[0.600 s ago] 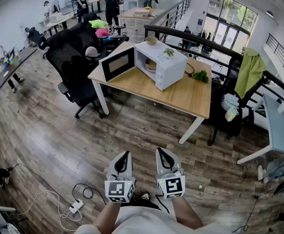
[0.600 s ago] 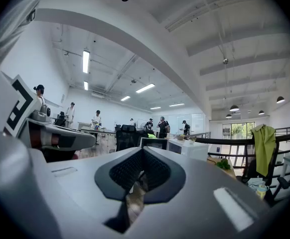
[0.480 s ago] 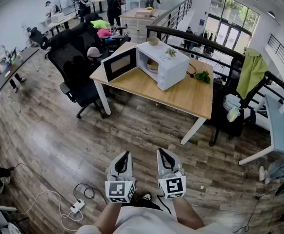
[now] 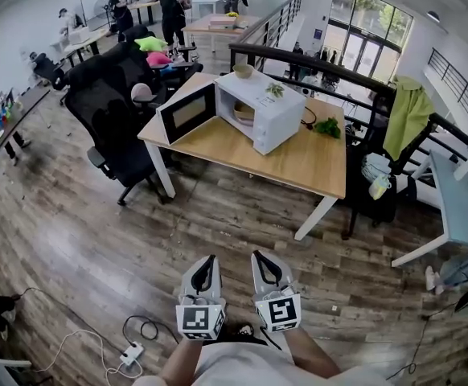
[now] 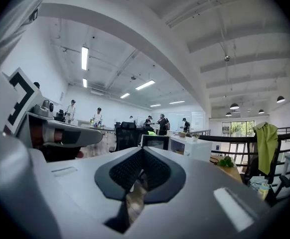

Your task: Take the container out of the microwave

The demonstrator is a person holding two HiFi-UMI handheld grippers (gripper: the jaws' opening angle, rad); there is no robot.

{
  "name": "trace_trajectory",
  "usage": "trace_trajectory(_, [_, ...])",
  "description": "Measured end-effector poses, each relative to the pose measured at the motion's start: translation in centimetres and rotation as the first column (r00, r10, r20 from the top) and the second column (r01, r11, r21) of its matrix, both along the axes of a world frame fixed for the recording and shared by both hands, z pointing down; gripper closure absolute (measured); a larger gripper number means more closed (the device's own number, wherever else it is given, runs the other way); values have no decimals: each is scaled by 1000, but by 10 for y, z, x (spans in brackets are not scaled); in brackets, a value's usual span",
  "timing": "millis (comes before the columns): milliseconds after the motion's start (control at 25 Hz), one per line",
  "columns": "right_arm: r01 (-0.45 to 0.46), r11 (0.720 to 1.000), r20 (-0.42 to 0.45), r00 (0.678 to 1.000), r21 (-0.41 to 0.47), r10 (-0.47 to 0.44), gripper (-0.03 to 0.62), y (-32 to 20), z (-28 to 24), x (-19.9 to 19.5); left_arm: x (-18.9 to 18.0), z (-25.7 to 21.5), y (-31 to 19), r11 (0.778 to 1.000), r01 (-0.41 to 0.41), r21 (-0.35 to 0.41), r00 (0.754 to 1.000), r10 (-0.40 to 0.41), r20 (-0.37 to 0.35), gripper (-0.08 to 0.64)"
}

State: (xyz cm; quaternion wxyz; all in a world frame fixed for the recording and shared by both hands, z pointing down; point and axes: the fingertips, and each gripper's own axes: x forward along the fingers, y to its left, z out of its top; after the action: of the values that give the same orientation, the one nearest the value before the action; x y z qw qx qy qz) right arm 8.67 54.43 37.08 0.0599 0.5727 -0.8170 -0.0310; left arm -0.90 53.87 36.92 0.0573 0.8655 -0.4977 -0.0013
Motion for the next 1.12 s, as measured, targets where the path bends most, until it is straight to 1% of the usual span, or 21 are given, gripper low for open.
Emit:
trace_trajectory(120, [0, 1000, 3, 1000, 0, 0, 580, -18, 0, -13, -11, 3, -20, 1000, -6, -19, 1000, 6, -3, 557])
trace_trajectory(240, [8, 1000, -14, 1000, 7, -8, 575, -40, -5, -29, -28, 4, -45, 999, -9, -34, 1000, 9, -7, 557])
trace_trajectory(480, [-3, 1000, -35, 999, -4, 2, 568, -92, 0, -52, -53, 4, -100, 1000, -22, -19, 1000, 21, -15, 557])
trace_trajectory(760, [-2, 999, -22, 1000, -32, 1, 545, -145, 9, -78, -86, 9, -156, 998, -43, -35, 999, 42, -32, 557])
trace_trajectory(1000, [-27, 998, -37, 999, -49, 25, 537, -166, 16, -96, -104, 19, -175, 996, -68, -65, 997, 65, -36, 557])
trace_trajectory(1120, [-34, 998, -36, 999, -62, 32, 537, -176, 20, -100, -108, 23, -184, 994, -77, -80, 997, 74, -38, 557])
